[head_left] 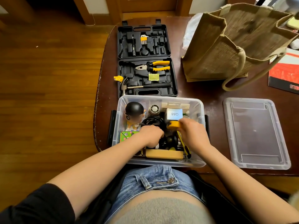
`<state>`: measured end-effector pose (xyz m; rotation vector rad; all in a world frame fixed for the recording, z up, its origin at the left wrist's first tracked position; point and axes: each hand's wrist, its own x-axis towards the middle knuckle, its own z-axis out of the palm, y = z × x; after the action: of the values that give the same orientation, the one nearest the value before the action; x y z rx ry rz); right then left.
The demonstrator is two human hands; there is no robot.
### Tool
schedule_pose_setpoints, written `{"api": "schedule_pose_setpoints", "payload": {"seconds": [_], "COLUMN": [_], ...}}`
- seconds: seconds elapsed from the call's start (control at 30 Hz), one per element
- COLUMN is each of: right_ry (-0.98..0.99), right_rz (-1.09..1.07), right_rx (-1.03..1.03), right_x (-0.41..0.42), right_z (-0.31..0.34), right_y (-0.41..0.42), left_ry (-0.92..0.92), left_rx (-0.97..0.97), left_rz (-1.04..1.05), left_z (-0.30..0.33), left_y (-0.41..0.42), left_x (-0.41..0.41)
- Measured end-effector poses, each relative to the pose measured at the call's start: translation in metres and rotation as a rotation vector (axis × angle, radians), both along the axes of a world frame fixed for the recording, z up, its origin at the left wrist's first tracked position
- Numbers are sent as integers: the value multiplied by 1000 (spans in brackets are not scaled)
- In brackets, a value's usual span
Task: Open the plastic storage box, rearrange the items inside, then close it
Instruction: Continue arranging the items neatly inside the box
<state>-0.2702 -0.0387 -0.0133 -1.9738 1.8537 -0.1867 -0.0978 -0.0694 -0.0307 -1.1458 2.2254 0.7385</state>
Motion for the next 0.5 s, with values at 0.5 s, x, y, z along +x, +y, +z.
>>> {"api": "schedule_pose_setpoints", "payload": {"seconds": [0.5], "right_ry": [-71], "right_rz": [-83], "right_rx": [154], "right_x": [7], "right_z": [-18], "right_y": [2], "left_ry": [-78], "left_rx": [16], "left_rz": [-90], "left_z": [-5], "left_y": [1], "left_x": [-6]}}
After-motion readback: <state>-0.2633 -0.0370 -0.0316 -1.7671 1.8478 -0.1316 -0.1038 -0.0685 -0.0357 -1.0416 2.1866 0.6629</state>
